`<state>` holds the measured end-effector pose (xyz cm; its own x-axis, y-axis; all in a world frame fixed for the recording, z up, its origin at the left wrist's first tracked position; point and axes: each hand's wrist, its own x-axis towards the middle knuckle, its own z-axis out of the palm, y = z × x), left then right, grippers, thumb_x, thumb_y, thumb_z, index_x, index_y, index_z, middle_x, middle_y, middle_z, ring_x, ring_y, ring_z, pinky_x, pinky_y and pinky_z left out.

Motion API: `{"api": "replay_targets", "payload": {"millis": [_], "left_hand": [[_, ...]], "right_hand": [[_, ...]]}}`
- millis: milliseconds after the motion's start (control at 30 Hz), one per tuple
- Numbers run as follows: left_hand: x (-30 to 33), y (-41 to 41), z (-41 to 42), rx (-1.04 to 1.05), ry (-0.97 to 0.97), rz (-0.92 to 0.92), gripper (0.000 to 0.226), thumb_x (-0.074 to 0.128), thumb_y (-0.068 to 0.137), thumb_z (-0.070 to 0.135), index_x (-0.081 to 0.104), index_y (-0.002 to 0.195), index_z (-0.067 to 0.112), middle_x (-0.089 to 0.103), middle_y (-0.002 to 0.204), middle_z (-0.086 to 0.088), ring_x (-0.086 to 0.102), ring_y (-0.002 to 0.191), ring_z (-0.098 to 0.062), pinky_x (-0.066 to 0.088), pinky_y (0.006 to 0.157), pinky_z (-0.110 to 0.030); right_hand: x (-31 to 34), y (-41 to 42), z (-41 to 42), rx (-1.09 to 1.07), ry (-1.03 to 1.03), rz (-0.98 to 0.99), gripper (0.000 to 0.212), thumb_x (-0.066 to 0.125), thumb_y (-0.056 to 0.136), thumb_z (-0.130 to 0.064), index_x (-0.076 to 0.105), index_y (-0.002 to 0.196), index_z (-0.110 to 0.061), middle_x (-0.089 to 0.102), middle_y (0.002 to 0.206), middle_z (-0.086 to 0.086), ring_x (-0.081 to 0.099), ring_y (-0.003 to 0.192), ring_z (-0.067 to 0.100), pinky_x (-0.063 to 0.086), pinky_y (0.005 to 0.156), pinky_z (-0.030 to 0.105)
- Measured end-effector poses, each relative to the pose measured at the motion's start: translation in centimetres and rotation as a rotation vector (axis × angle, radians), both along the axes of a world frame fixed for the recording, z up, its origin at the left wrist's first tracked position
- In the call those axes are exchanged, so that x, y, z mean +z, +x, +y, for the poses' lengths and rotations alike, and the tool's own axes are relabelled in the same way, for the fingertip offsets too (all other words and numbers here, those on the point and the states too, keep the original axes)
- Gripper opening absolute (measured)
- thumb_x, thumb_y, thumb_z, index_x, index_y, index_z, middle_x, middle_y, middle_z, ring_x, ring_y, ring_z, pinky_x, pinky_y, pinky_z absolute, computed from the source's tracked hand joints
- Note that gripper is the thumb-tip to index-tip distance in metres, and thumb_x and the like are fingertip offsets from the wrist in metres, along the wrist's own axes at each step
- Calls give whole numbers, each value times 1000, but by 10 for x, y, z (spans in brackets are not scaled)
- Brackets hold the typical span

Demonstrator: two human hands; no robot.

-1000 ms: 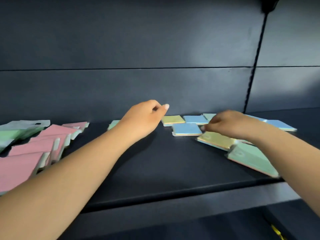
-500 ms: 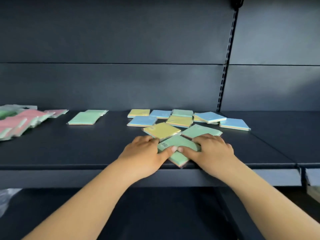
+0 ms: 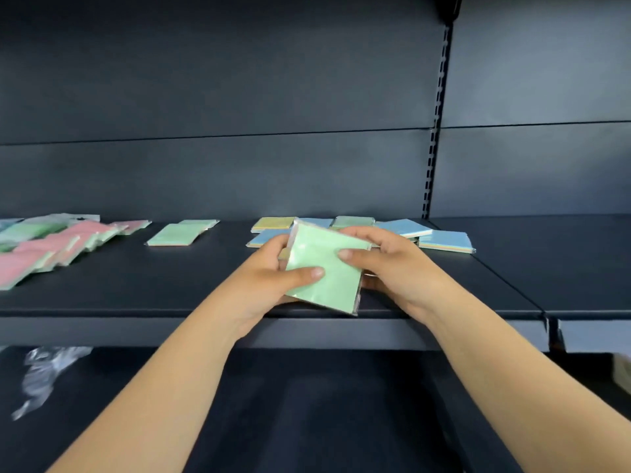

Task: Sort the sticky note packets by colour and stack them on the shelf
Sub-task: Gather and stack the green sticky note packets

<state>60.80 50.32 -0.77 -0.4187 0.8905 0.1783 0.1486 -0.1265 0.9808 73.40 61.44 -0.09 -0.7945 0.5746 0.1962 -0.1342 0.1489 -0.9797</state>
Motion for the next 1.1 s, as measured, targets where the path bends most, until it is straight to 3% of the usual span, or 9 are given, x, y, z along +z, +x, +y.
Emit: {"api": "replay_targets", "payload": {"millis": [133,267,367,467,567,667,800,900,1100], "left_hand": [[1,3,10,9,69,-132,29,58,86,1,59,104,24,72,94,6,70,83,-10,59,69,-27],[-3,-1,18,121,144,-236,26,56,88,-1,58,102,20,69,99,3,67,88,-13,59,65,-27],[-7,-6,20,168,213,-322,23,54,88,-2,60,96,19,69,95,4,66,88,-14,59,60,-25],[-7,-8,21,178,228,-343,22,54,88,-2,60,93,19,68,93,4,66,86,-12,58,58,-24],[-9,-10,22,185,238,-346,21,54,89,-1,59,96,18,68,95,4,66,88,-12,58,59,-24],[-10,-12,24,207,259,-362,21,53,89,0,58,100,17,67,100,3,65,92,-13,59,62,-25],[-11,-11,25,220,265,-345,28,53,89,0,55,113,14,66,108,1,64,99,-16,59,66,-26],[-11,-11,23,239,268,-330,34,53,90,0,51,122,11,64,113,-1,63,102,-18,57,68,-28],[-12,-7,21,278,280,-267,32,52,90,-2,50,117,14,64,103,5,63,93,-10,58,61,-22]], "right_hand": [[13,4,20,-137,53,-55,8,59,89,-23,61,95,-18,61,78,-2,56,66,9,44,61,19],[15,13,70,-519,455,-464,40,57,88,-37,59,82,2,50,76,6,46,73,20,34,65,27],[2,9,90,-528,603,-917,55,48,83,-62,57,111,-15,55,115,9,49,106,26,39,84,31],[-8,0,92,-487,767,-1130,74,36,84,-69,42,137,-17,35,143,10,30,133,29,28,105,41],[-12,-9,96,-497,717,-1037,55,46,82,-65,55,105,-16,49,127,9,40,122,30,34,102,41],[-9,-4,89,-439,434,-834,38,64,78,-52,46,77,-19,52,103,3,47,101,24,38,80,32],[-4,3,80,-451,123,-344,25,72,78,-13,52,92,-13,59,88,-1,55,88,17,41,74,25],[-1,5,79,-455,-129,-5,38,68,75,6,49,102,-14,62,102,7,61,91,24,51,75,34],[22,16,64,-394,316,-18,19,65,82,-4,60,77,-22,65,80,-5,58,75,11,44,62,16]]}}
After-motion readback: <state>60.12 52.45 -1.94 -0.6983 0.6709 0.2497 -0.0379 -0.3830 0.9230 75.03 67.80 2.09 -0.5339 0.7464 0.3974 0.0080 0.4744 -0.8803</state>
